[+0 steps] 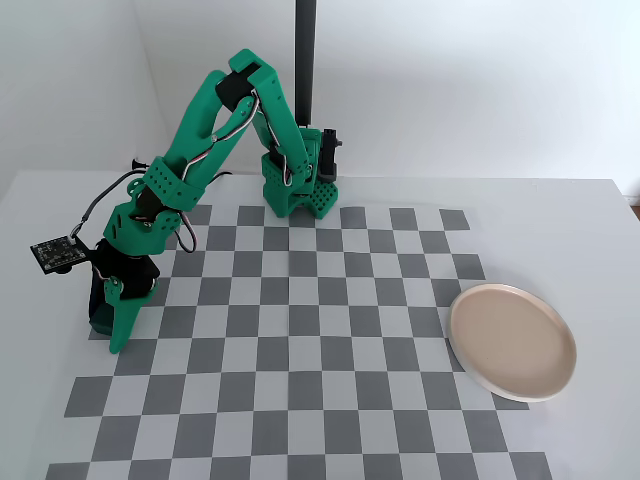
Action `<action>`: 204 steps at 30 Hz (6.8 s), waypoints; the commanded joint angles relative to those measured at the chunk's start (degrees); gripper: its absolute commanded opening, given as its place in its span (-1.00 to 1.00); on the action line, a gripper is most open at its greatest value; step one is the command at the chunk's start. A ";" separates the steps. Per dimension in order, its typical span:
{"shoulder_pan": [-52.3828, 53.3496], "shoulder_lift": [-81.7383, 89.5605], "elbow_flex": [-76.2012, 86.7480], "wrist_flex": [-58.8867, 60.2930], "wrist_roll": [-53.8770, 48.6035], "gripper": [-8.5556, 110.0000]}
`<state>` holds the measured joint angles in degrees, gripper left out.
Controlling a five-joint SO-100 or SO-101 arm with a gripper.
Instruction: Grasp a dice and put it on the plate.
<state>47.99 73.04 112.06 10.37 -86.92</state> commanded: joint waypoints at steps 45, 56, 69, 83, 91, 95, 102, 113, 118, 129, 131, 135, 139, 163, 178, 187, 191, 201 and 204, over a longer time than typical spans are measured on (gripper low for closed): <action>0.44 1.41 0.88 1.58 -6.86 -0.46; 0.70 2.99 6.59 -0.79 -9.14 -0.46; 0.62 5.62 10.99 -1.41 -9.93 -0.47; 0.00 7.29 11.95 -1.58 -9.49 -0.69; -0.26 7.03 11.95 -1.93 -8.88 -0.92; -0.62 6.77 11.95 -2.72 -8.61 -0.92; -3.78 8.79 11.25 -4.57 -4.31 -0.92; -11.25 19.34 8.70 -2.81 4.75 -0.92; -14.77 23.55 8.79 -2.46 5.98 -0.92; -25.58 34.72 10.20 2.46 5.19 -0.92; -28.30 38.06 12.30 2.72 4.57 -0.92; -34.01 46.23 17.58 4.04 3.25 -0.92; -39.73 54.76 21.53 7.91 2.64 -0.92; -71.10 92.20 35.42 32.52 1.23 -0.93; -84.02 88.77 36.47 29.44 0.97 -0.93; -90.09 79.28 36.21 20.21 0.09 -0.93; -91.58 72.69 33.40 18.28 0.97 -0.93; -93.25 54.32 22.24 15.64 1.93 -0.93; -93.69 50.19 18.28 15.73 1.93 -0.93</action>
<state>-44.82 125.60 139.48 27.51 -85.17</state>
